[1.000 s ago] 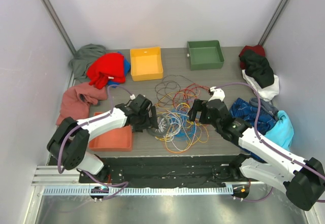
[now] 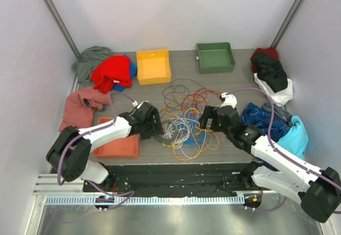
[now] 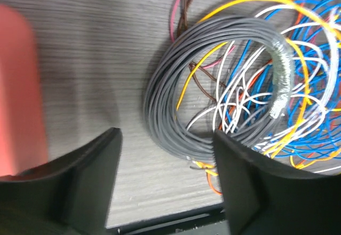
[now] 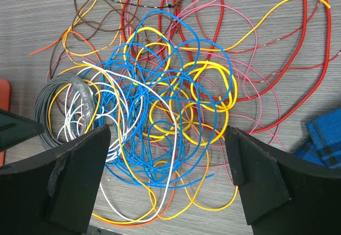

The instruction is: Untangle the cables

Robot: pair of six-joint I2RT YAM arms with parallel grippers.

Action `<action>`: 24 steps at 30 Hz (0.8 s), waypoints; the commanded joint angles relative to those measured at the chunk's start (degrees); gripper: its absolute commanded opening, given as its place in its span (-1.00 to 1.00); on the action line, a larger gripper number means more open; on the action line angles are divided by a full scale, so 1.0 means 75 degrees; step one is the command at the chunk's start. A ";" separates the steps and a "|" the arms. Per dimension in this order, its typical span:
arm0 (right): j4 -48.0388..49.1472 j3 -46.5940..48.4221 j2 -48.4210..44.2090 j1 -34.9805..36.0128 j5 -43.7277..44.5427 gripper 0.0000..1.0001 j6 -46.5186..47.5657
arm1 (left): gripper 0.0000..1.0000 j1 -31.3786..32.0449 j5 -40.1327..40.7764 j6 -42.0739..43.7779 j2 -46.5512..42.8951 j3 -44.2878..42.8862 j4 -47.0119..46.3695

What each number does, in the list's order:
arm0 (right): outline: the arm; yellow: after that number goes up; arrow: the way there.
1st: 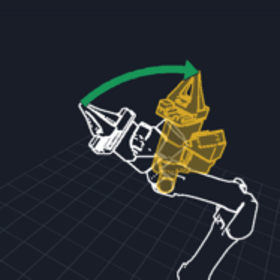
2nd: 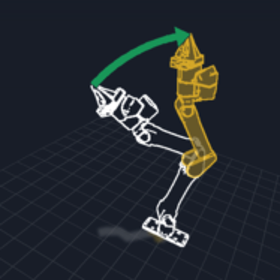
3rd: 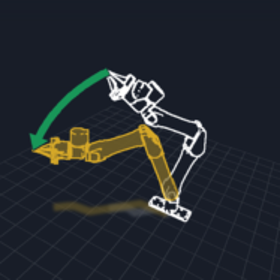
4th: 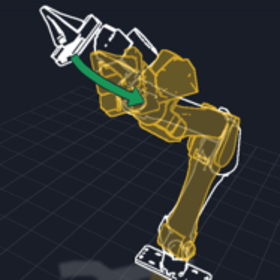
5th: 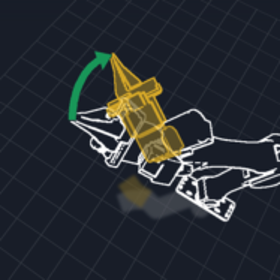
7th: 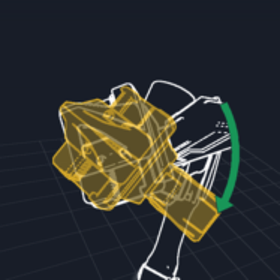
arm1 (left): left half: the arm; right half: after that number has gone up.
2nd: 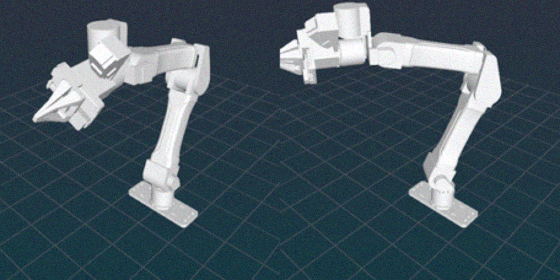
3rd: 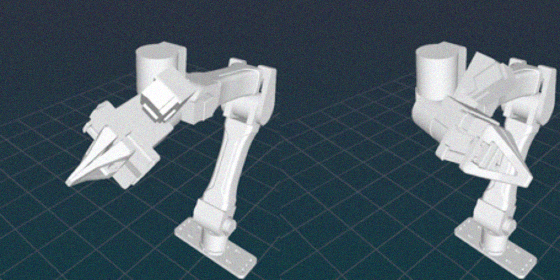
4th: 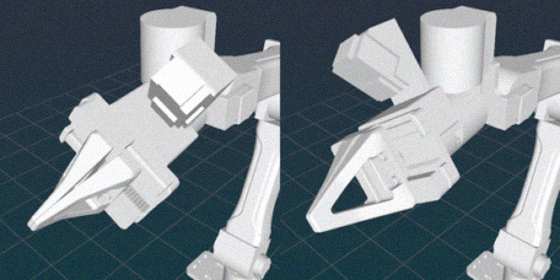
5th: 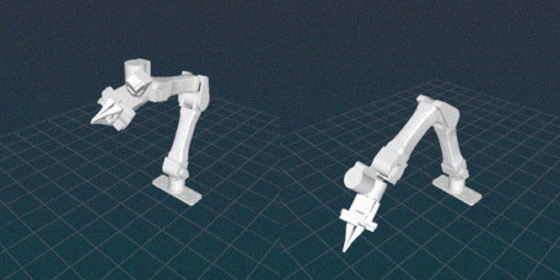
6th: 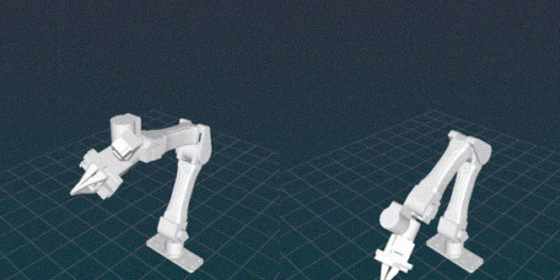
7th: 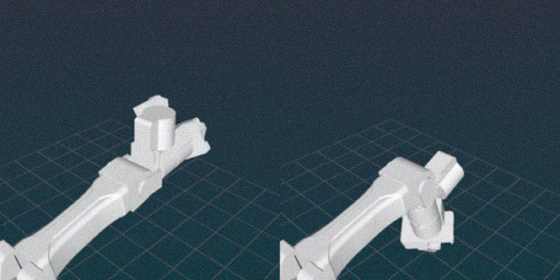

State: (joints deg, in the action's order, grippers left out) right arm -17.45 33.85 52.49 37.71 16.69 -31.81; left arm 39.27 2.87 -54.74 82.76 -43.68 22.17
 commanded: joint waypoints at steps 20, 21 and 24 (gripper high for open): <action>0.0218 0.1171 0.0724 0.0011 -0.0022 0.94 0.0562 | 0.46 -0.0255 0.0356 0.0537 0.2957 -0.3844 -0.0096; 0.0194 0.1136 0.0724 0.0011 0.0001 0.94 0.0608 | 0.46 -0.0255 0.0320 0.0502 0.3015 -0.3890 -0.0144; 0.0171 0.1054 0.0712 0.0011 -0.0010 0.94 0.0621 | 0.44 -0.0255 0.0273 0.0397 0.3203 -0.3984 -0.0261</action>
State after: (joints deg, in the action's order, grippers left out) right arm -16.45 40.40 59.27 37.71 15.81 -28.62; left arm 37.58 6.83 -50.17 106.63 -69.80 24.12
